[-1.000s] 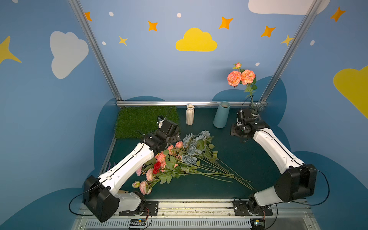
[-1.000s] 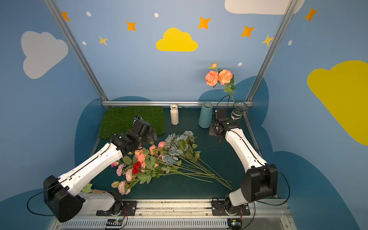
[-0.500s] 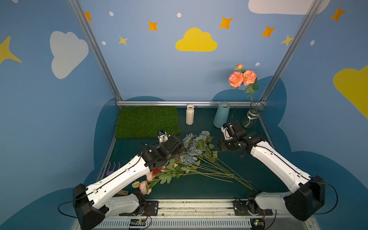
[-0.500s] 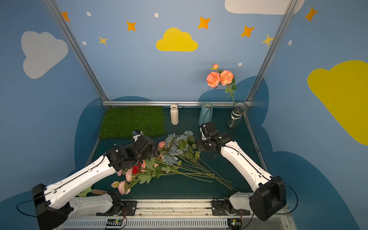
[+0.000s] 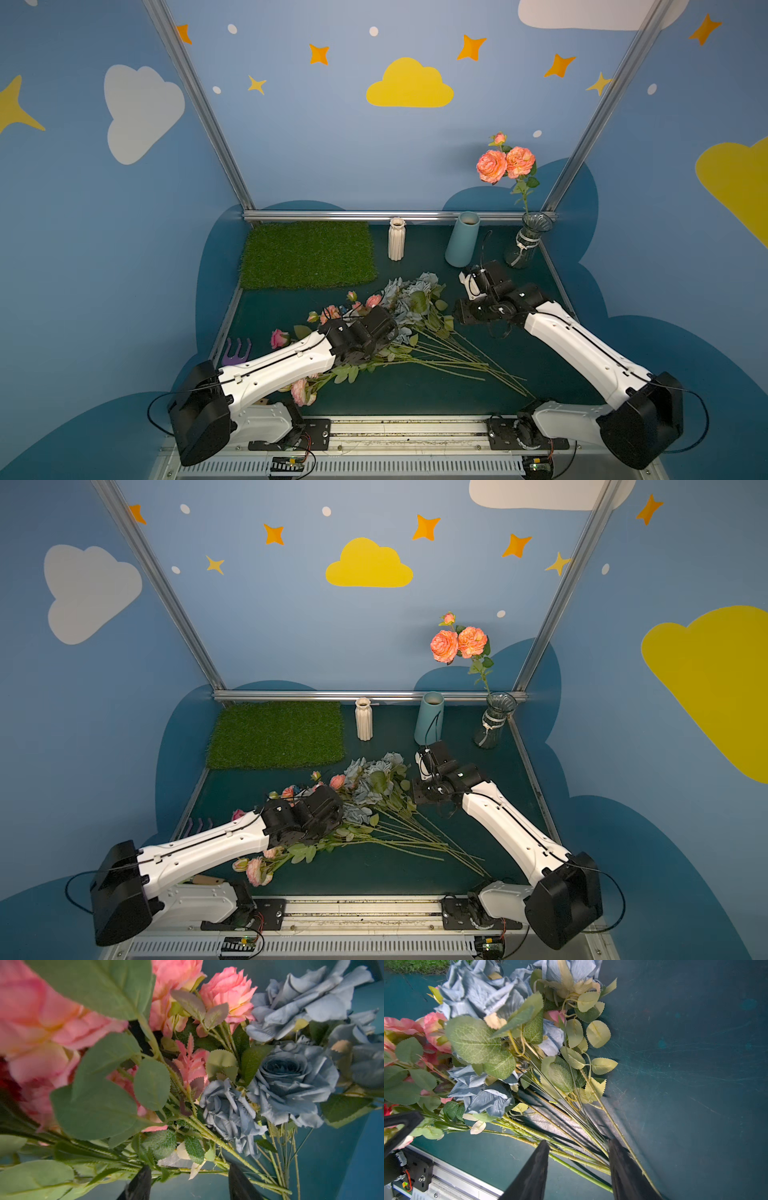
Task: Place the pink flowers into the vase
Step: Pick up the flower at the center of the board.
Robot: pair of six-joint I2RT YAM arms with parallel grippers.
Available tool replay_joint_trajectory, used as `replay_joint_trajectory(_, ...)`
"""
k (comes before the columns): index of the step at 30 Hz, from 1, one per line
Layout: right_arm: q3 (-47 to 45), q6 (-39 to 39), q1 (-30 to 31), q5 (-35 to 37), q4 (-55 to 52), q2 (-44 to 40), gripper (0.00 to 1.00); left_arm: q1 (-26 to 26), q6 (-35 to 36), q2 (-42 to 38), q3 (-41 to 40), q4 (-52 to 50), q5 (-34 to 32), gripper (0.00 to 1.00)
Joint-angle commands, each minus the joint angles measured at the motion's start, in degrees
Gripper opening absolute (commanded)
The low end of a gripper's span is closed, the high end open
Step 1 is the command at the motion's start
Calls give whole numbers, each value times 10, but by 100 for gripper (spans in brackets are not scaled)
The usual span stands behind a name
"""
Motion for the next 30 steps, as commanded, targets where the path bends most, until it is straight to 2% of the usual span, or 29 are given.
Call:
replay_joint_trajectory(1,-6,-4,1,-13,9,-16,48,1,-55,7,-4,45,12,59)
replay_joint_trajectory(9,-13,-5,-5,-36,17,-27,48,11,-112,26,-44,118,18,37)
replay_joint_trajectory(19,-36,10,-6,-51,42,-50,48,23,-140,55,-63,168,19,38)
replay_joint_trajectory(30,-46,8,-13,-59,54,-59,48,36,-152,69,-71,170,17,32)
